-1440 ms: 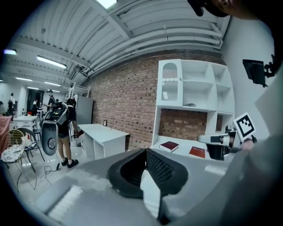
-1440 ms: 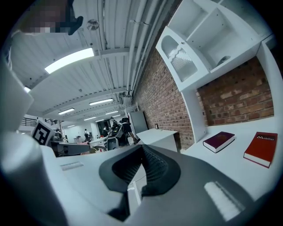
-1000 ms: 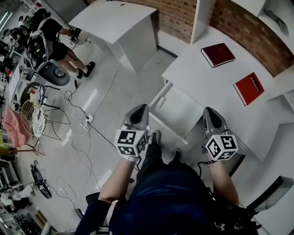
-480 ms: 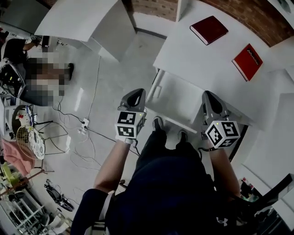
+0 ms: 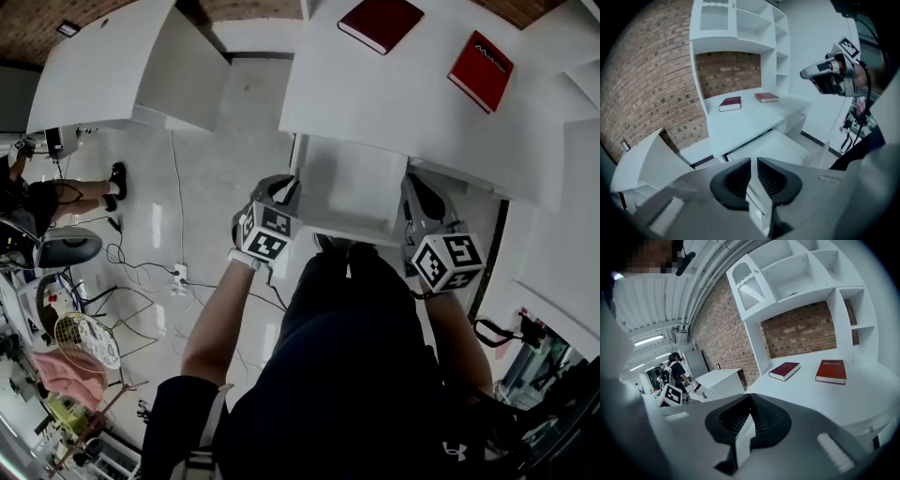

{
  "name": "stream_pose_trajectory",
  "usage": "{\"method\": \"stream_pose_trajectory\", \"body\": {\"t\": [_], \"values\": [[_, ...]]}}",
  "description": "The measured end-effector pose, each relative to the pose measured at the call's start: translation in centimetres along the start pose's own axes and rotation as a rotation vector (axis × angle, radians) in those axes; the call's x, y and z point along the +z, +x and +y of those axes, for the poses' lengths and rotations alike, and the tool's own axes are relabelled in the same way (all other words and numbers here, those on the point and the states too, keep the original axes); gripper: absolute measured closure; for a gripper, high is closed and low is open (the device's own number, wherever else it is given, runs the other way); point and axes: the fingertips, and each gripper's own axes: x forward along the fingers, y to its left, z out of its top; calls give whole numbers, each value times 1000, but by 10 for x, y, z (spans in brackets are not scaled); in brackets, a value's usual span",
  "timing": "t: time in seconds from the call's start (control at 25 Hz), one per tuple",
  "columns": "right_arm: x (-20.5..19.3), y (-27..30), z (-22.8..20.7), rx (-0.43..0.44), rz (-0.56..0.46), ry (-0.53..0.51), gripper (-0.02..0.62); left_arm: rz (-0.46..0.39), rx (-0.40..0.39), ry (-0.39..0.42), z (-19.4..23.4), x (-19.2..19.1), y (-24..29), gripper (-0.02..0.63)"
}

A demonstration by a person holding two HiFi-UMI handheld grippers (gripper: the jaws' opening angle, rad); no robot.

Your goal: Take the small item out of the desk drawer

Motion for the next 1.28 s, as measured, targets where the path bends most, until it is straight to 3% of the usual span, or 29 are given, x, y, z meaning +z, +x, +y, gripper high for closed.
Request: {"method": "stream_pose_trajectory", "body": {"t": [0.2, 0.56, 0.76, 0.88, 1.08, 1.28], "values": [[-11, -1, -12, -12, 12, 59, 592, 140, -87, 163, -16, -17, 33, 543], [-48, -1, -62, -31, 27, 164, 592, 349, -177, 321, -30, -54, 107, 486], [-65, -3, -78, -45, 36, 213, 592, 446, -205, 499, -33, -75, 133, 395], [-75, 0, -81, -43, 48, 234, 592, 556, -228, 641, -30, -102, 148, 320], [-92, -4, -87, -42, 61, 253, 592, 701, -220, 861, -32, -136, 172, 262], [-97, -3, -95, -54, 55, 259, 592, 818, -189, 935, -17, -164, 198, 238]]}}
